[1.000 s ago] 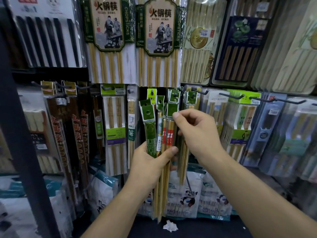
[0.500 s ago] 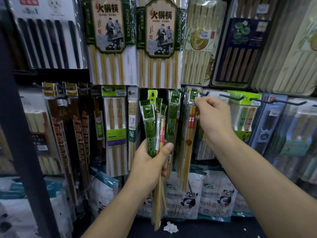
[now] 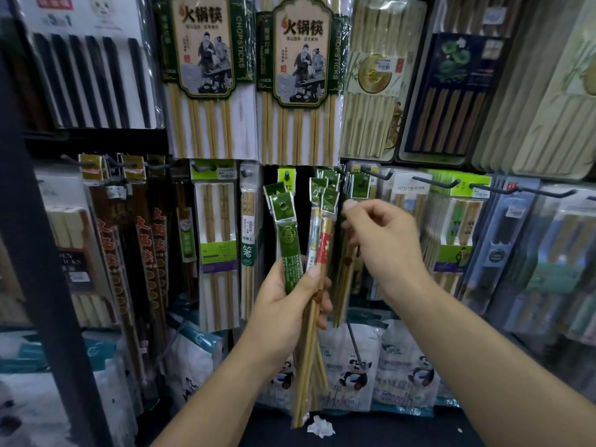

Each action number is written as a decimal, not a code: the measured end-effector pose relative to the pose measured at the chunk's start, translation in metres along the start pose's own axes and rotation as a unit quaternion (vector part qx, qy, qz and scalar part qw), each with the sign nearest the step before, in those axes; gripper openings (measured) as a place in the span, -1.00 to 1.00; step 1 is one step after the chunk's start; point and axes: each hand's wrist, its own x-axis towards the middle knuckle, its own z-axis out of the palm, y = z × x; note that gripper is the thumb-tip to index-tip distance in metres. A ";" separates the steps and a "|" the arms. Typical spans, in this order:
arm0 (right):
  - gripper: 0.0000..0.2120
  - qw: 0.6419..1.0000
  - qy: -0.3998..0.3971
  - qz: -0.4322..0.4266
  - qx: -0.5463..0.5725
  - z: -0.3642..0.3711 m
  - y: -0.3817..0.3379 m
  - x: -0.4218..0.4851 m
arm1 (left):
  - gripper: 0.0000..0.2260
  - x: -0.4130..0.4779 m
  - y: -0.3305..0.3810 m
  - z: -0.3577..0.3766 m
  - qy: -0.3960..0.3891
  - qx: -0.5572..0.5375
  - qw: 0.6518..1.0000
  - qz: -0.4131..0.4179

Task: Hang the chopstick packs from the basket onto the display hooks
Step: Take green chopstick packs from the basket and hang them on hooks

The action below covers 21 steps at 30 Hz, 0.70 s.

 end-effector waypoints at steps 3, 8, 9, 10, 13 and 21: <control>-0.83 0.998 -0.051 0.009 0.028 0.005 -0.004 -0.007 | -0.70 -0.001 0.001 0.003 -0.013 -0.011 1.000 -0.002; -0.82 0.997 -0.023 0.032 0.062 0.002 -0.009 0.000 | -0.86 -0.001 -0.001 0.001 0.017 -0.057 0.998 -0.016; -0.80 0.997 -0.009 0.033 0.073 0.000 -0.011 0.004 | -0.86 -0.001 -0.002 -0.001 0.033 -0.044 0.998 -0.018; -0.79 0.996 0.006 0.033 0.082 -0.002 -0.012 0.007 | -0.85 0.000 -0.002 -0.003 0.047 -0.024 0.998 -0.016; -0.76 0.996 0.041 0.030 0.069 -0.007 -0.015 0.018 | -0.78 0.001 -0.004 -0.004 0.056 -0.008 0.998 -0.017; -0.76 0.997 0.065 0.032 0.021 -0.006 -0.008 0.035 | -0.90 0.000 0.000 -0.002 0.042 0.018 0.999 -0.023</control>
